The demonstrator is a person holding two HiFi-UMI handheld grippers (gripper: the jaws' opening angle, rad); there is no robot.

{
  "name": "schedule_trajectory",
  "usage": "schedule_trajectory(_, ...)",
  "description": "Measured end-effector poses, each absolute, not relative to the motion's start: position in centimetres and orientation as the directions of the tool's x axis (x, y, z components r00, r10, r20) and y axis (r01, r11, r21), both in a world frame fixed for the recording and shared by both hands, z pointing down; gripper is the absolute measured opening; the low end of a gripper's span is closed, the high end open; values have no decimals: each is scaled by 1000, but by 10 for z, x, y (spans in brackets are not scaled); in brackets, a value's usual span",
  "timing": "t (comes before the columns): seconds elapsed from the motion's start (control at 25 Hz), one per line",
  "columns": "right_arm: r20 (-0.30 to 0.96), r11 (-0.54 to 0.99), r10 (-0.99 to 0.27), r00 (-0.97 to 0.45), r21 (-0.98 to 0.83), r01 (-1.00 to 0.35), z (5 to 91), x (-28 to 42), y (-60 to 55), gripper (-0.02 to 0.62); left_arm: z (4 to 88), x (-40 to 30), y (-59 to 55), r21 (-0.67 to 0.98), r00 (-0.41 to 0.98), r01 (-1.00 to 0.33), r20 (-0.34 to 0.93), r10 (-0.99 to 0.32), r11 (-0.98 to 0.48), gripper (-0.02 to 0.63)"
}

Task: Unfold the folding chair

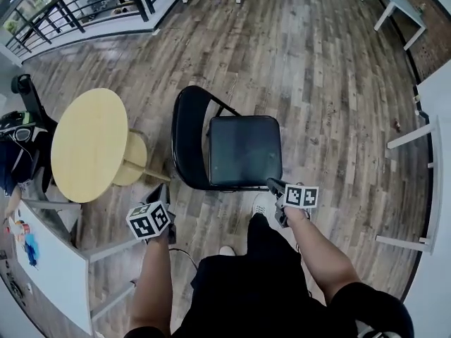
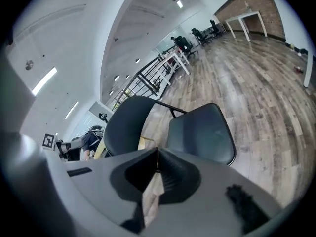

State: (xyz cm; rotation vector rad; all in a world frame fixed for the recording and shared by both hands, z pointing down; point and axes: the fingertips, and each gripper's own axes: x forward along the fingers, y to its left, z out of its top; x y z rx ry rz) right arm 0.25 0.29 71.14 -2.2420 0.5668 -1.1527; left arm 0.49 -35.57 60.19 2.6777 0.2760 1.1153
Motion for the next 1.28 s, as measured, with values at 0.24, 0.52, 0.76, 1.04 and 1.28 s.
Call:
schedule_trajectory(0.24,484,-702,-660,575,-669,-243,628,-57,-52,7,597,-81,-342,353,633,193,668,391,-916,8)
schedule_trajectory(0.52,379,-614,-769,515,-662,-430,525,-133,-120,6,563,-135,-314,411,613,335,588,527,-848,8)
schedule_trajectory(0.76,443,-657,-754,485,-487,-575,481,-185,-147,5,534,-167,-302,414,604,402,551,576,-817,8)
schedule_trajectory(1.04,407,-727,-678,612,-494,-476,452,-202,-117,6,497,-203,-279,416,612,444,506,608,-793,8)
schedule_trajectory(1.28,294,-621,-741,604,-643,-448,436,-214,-92,5,471,-224,-250,422,651,438,460,603,-794,8)
